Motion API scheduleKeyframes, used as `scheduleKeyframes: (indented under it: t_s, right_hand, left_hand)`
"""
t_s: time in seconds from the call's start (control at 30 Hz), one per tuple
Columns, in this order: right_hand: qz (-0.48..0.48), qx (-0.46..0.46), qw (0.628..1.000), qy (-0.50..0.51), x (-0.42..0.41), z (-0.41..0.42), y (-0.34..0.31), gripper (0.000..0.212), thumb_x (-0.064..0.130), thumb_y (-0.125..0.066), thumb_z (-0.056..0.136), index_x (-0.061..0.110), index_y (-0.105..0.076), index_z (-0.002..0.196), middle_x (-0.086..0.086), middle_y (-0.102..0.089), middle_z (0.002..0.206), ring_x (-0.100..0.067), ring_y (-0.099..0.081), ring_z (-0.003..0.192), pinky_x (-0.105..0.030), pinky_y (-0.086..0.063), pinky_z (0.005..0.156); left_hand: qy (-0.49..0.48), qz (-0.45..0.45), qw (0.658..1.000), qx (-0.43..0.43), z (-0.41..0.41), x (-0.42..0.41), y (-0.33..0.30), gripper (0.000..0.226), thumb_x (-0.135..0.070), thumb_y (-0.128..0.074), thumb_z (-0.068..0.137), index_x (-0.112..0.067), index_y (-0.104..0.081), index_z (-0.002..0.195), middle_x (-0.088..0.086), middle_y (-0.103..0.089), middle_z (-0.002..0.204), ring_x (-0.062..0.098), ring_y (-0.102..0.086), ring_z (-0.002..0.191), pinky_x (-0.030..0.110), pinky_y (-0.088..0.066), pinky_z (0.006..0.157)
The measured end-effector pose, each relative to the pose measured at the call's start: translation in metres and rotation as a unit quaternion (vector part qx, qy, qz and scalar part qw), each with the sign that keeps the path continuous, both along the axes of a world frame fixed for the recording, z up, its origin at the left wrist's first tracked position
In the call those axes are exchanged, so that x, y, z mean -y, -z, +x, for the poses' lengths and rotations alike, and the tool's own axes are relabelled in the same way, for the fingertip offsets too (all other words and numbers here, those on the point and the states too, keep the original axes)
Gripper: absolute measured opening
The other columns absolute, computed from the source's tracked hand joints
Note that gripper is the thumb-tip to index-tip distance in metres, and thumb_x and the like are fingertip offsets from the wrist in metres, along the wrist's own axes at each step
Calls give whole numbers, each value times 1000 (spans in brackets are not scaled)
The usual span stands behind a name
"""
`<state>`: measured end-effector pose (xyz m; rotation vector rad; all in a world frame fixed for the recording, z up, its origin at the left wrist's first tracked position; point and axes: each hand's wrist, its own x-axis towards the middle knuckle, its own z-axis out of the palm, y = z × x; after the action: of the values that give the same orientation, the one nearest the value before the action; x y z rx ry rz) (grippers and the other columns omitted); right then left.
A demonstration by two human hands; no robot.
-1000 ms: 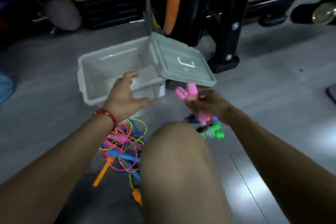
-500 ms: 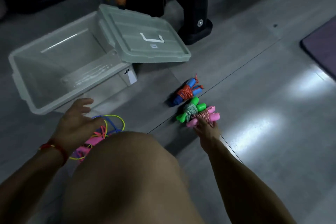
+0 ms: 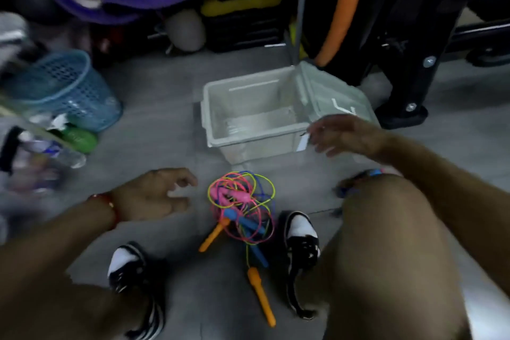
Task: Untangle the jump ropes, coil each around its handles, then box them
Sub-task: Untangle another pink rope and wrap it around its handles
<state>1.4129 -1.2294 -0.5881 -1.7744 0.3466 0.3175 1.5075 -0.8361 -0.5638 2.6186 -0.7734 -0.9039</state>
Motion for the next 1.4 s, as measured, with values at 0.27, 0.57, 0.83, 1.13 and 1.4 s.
scheduleKeyframes:
  t_s: [0.27,0.57,0.83,1.13,1.4]
  right_hand:
    - [-401,24,851,-339,-122,89,36,26,23,-68,92,11,-68,115,-10,-69,112,-28,-64,107,-24,-39,85]
    - [-305,-124,918,-219,-203,37,244,39,12,-68,89,11,-65,128,-16,-59,137,-33,-54,129,-34,-41,105]
    - [-86,-85,971,206,-213,51,231,10,20,-74,85,21,-68,77,-5,-66,74,-19,-62,63,-35,-53,65]
    - [38,-28,976,-213,-219,99,-1,15,8,-68,87,-1,-70,99,2,-35,53,-8,-24,42,-19,-12,43]
    - [-144,94,944,-282,-241,68,-79,13,18,-69,94,7,-64,99,5,-50,60,-14,-42,53,-29,-39,46]
  left_hand:
    - [-33,105,994,4,-22,-48,20,50,-37,-58,96,-30,-42,143,6,-49,139,26,-39,133,24,-32,100]
    - [-18,151,988,-14,-42,-92,40,55,-44,-53,95,-36,-33,146,0,-45,136,24,-34,130,47,-40,106]
    - [-15,140,990,-1,-28,-71,23,47,-45,-51,96,-32,-39,139,1,-50,132,25,-38,130,44,-41,105]
    - [-112,-57,990,58,-23,-46,23,72,-46,-66,88,-21,-36,149,8,-49,146,28,-46,134,35,-40,108]
    - [-224,-378,897,-40,-28,-70,4,11,-24,-65,95,-20,-57,89,-6,-51,68,11,-46,61,27,-41,61]
